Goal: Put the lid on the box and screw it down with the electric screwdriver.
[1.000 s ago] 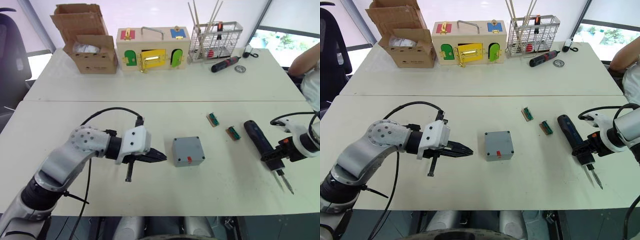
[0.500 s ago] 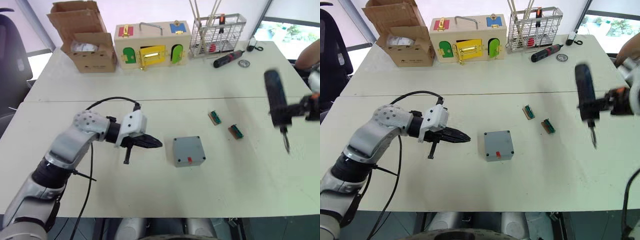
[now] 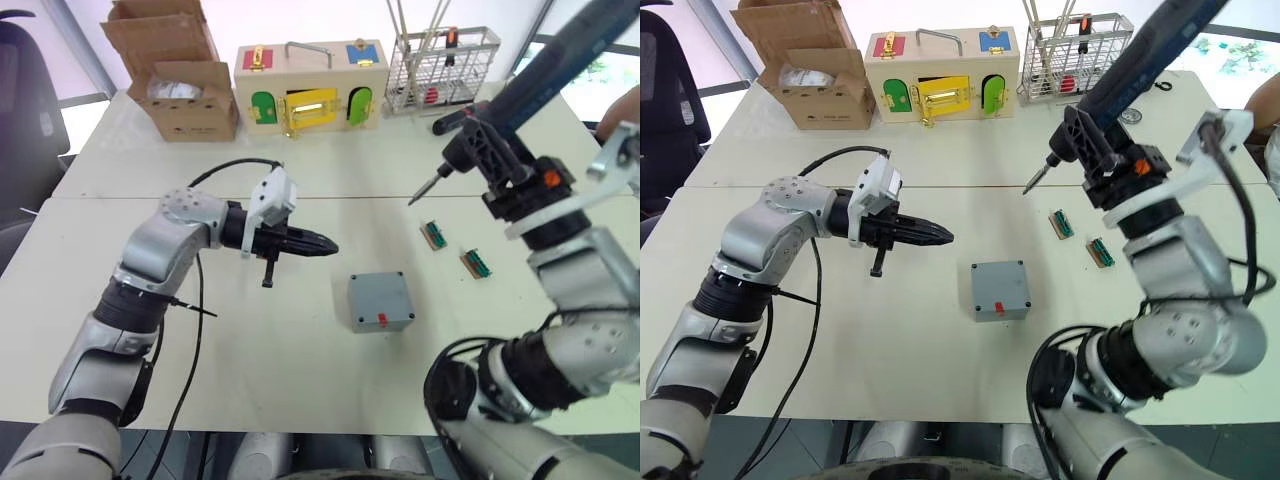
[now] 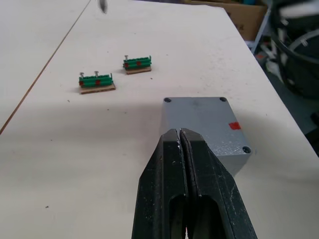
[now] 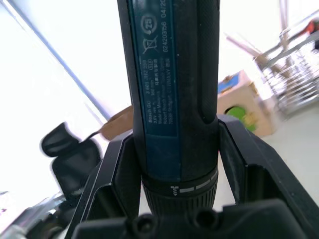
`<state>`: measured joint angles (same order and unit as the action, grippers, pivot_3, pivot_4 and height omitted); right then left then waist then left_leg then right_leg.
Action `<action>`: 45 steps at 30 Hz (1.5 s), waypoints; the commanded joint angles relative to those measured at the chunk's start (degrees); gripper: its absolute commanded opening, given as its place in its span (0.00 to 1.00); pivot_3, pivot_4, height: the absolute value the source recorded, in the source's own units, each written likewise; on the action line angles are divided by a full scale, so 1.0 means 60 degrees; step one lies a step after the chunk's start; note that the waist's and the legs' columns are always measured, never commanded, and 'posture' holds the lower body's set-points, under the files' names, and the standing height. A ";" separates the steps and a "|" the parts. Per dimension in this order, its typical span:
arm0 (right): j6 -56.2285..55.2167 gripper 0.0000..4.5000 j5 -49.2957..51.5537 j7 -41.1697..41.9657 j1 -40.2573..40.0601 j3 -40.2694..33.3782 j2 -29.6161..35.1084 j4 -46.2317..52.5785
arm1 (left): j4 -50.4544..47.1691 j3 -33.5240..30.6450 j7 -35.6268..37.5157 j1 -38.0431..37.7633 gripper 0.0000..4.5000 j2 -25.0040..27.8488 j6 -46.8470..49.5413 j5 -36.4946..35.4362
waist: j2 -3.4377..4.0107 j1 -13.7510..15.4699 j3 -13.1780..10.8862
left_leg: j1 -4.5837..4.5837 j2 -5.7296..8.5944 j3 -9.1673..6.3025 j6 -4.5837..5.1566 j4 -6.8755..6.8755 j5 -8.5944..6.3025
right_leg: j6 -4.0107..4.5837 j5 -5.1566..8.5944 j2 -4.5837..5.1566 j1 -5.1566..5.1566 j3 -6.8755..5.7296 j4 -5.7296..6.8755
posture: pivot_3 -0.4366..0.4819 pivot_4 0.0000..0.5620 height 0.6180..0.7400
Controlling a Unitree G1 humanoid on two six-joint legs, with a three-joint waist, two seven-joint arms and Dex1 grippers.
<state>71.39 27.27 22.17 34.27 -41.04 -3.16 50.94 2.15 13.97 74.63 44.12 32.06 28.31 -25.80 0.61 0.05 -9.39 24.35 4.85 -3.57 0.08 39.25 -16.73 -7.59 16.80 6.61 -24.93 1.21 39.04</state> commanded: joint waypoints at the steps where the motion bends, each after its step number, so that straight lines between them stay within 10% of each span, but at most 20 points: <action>1: -0.1118 0.42 0.0309 -0.0330 -0.0917 0.0996 0.0091 0.1167 | 0.0007 0.0285 0.0085 0.0181 0.00 -0.0587 -0.0273 0.0109 | 0.0000 -0.0102 0.0000 | -0.0003 0.0009 -0.0002 0.0009 0.0000 0.0005 | 0.0000 0.0000 0.0008 0.0006 0.0000 -0.0001 | 0.48 0.27 0.98; 12: -0.2654 0.42 0.0645 -0.0675 -0.3767 0.3921 0.1632 0.1484 | 0.0149 0.0853 -0.0250 -0.0950 0.00 -0.1470 -0.0796 0.0762 | -0.0001 -0.0420 0.0000 | -0.0053 0.0011 0.0001 0.0019 -0.0027 0.0012 | -0.0007 0.0006 0.0017 0.0026 0.0002 -0.0001 | 0.48 0.27 0.98; 45: -0.5892 0.42 0.0317 -0.1078 -0.5273 0.4892 0.3033 -0.0360 | 0.0486 0.1383 -0.0268 -0.1250 0.00 -0.1619 -0.1823 0.2049 | -0.0015 -0.0124 0.0006 | -0.0090 0.0013 -0.0003 0.0027 -0.0017 0.0015 | -0.0008 0.0007 0.0012 0.0125 -0.0002 -0.0111 | 0.48 0.27 0.98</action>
<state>38.65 29.38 15.63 2.23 -11.66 14.77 47.18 5.00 21.63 73.09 36.79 22.27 17.17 -14.29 0.52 -0.69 -9.35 23.81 4.93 -3.59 0.24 39.15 -16.64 -7.64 16.84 6.69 -24.16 1.19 38.37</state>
